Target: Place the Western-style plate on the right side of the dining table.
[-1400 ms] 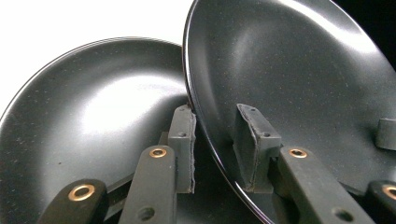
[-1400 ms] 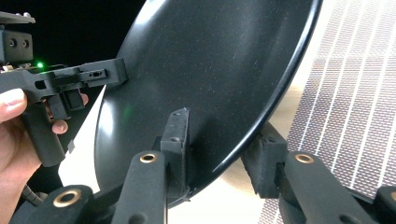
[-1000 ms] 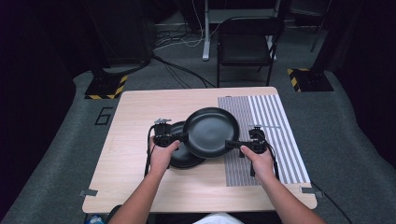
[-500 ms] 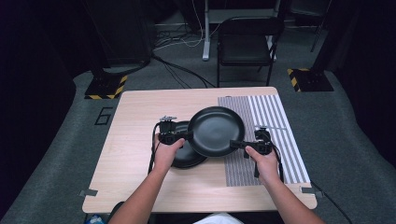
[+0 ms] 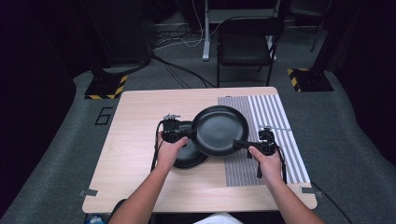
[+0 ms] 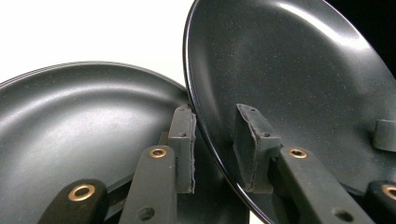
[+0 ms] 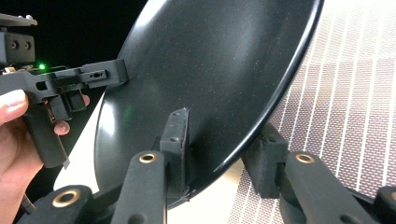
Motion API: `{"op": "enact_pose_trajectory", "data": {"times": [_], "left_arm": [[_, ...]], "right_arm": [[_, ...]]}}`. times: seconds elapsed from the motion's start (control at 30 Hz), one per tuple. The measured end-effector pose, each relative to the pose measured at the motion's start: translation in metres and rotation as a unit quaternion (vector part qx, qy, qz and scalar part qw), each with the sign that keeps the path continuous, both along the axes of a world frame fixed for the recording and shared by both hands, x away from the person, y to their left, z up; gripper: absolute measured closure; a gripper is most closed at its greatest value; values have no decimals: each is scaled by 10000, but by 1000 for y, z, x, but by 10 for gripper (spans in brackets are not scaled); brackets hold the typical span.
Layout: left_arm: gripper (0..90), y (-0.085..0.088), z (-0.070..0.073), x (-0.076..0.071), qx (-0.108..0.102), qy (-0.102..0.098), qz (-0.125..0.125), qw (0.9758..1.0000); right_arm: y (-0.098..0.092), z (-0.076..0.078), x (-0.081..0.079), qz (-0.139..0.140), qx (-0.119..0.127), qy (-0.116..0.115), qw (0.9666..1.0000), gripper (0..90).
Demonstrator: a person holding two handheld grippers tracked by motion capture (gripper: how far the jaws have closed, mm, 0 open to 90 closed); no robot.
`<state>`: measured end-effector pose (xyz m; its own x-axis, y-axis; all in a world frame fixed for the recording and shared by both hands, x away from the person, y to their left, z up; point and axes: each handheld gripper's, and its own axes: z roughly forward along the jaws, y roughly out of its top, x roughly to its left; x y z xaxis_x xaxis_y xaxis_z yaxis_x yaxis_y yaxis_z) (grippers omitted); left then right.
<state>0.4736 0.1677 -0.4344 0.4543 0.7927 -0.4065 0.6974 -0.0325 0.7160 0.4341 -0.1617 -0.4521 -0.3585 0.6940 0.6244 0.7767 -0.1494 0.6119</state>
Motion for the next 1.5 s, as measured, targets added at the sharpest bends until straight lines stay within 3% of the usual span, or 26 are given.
{"op": "enact_pose_trajectory", "data": {"times": [1.5], "left_arm": [[690, -32, 7, 12, -19, -61, -283, 9996]], "right_arm": [[-27, 5, -11, -366, 66, -51, 9993, 629]]}}
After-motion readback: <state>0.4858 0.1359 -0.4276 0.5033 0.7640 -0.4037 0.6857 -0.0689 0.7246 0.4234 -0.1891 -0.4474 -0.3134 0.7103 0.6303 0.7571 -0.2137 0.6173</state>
